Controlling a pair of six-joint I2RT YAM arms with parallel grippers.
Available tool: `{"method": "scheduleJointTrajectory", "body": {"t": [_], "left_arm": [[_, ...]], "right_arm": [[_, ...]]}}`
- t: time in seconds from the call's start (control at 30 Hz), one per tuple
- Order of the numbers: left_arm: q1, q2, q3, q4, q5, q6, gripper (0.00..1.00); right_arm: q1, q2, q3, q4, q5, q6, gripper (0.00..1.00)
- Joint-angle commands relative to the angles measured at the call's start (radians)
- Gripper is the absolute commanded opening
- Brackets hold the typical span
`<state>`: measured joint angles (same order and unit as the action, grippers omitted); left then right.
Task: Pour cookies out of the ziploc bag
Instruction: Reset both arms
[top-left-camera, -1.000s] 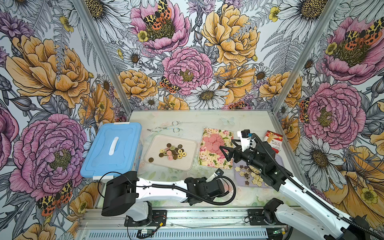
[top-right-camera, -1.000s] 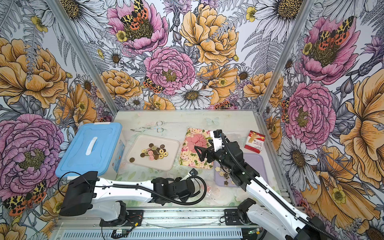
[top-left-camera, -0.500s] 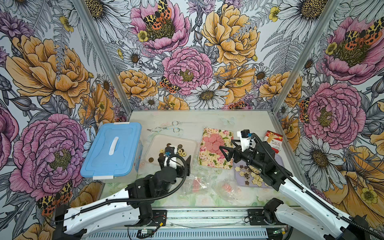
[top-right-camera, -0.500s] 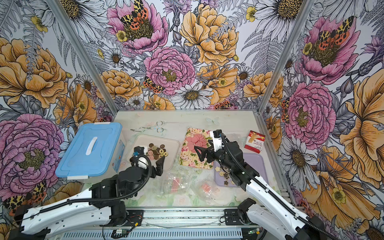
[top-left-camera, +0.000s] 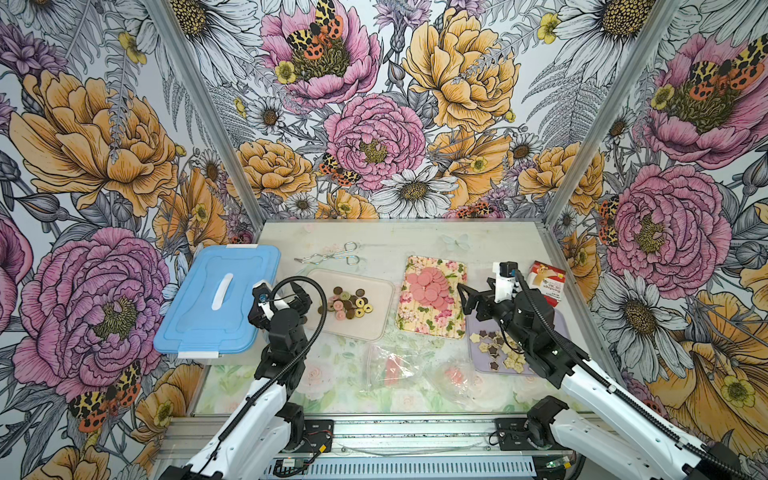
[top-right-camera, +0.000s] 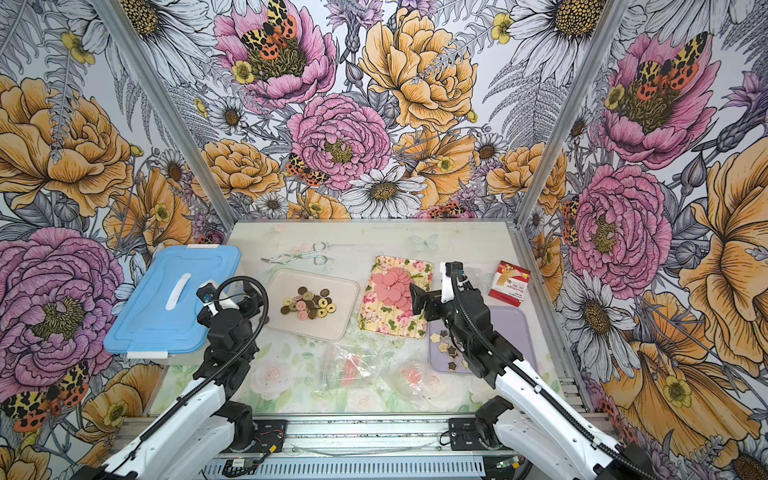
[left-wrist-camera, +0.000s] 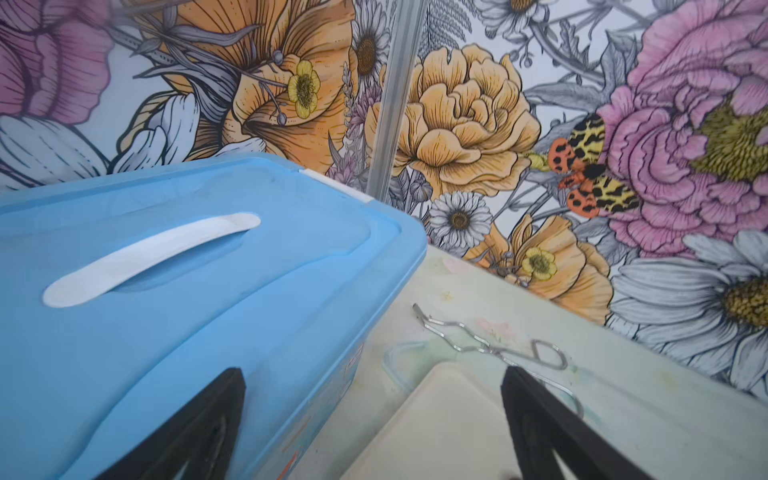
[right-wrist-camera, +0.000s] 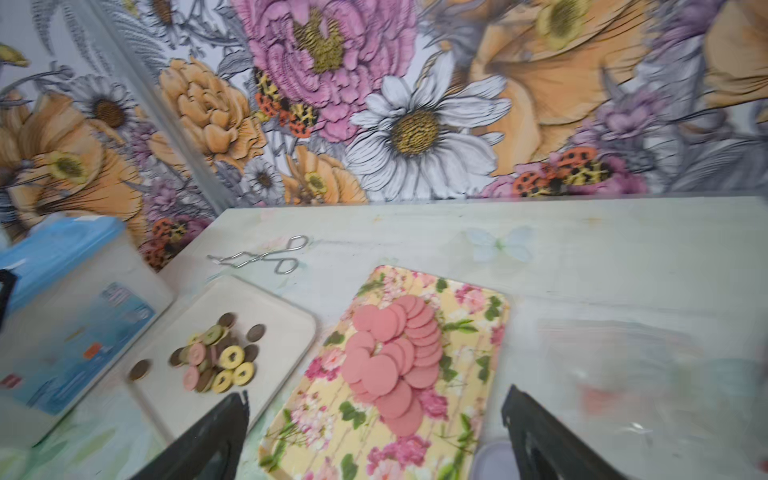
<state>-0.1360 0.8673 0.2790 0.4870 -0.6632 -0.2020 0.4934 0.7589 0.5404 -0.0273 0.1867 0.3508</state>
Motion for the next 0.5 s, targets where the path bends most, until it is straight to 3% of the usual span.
{"method": "scheduleJointTrajectory", "body": {"t": [0.0,0.1,0.17,0.2,0.23,0.33,0.47], "left_arm": [[0.104,0.202,-0.037,0.198,0.142,0.006,0.99],[0.126,0.433,-0.019,0.402,0.174,0.079,0.99],[0.174,0.566,-0.044,0.603,0.291,0.075,0.99],[0.199,0.58,-0.051,0.63,0.371,0.074,0.99],[0.194,0.559,-0.043,0.583,0.374,0.074,0.99],[0.184,0.571,-0.031,0.577,0.388,0.094,0.99],[0.179,0.619,-0.03,0.617,0.447,0.123,0.99]], "right_arm": [[-0.035,-0.173,-0.043,-0.005,0.335,-0.066,1.0],[-0.07,-0.356,-0.118,0.02,0.481,-0.126,1.0],[-0.097,-0.459,-0.172,0.074,0.519,-0.171,1.0],[-0.112,-0.491,-0.206,0.115,0.528,-0.186,1.0],[-0.125,-0.503,-0.233,0.151,0.523,-0.191,1.0],[-0.166,-0.422,-0.275,0.245,0.475,-0.189,1.0],[-0.194,-0.104,-0.235,0.343,0.443,-0.222,1.0]]}}
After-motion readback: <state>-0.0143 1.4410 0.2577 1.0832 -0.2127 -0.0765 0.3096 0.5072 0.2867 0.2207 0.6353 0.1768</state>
